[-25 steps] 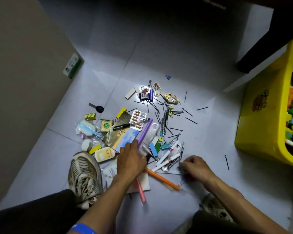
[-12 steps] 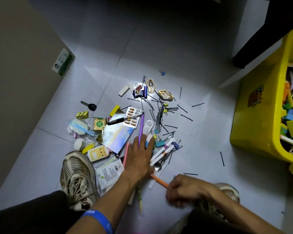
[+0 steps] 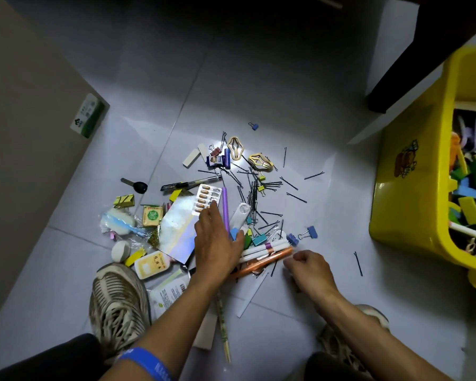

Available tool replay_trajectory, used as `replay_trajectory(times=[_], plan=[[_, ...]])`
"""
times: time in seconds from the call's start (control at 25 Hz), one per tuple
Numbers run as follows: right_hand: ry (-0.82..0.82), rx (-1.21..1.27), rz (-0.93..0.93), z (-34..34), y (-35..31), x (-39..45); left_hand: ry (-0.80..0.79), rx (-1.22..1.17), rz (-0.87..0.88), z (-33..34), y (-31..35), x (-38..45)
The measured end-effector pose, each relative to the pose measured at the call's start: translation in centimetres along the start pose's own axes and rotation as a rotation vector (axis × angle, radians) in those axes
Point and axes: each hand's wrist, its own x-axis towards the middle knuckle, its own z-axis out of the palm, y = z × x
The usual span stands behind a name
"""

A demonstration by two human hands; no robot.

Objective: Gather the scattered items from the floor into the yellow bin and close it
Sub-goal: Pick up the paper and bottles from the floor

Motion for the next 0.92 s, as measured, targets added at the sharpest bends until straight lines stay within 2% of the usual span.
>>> replay_trajectory(times=[0.08,0.16,0.24,0.36,0.64,0.8,0.92], plan=[[-0.025,0.232,0.098,0.0,-0.8,0.5,-0.065,-0.002,-0.114,0.3,1.2,0.9],[-0.144,0.6,0.161,0.6,-2.4,0.8,-0.119,0.09,-0.048,0.7,2.3,1.1],[-0.282,0.818,0.204,1.4,-4.2,0.8,-0.184,0.108,0.02,1.4,2.7,0.5],[-0.366,0.893,0.205,2.3,-5.7,0.4,-0.274,-0.078,-0.053,2.4,3.0,-0.6],[-0.234,0.939,0.169,2.7,-7.3,-0.4,-0.296,-0.391,-0.23,3.1,5.0,-0.2],[-0.284,0.938,0.123,0.5,-8.9,-1.1,-0.242,-0.497,-0.212,0.7,6.6,0.2],[-0.32,0.97,0.032,-3.2,-10.8,-2.2,-0.195,-0.545,-0.155,-2.5,10.2,0.2]])
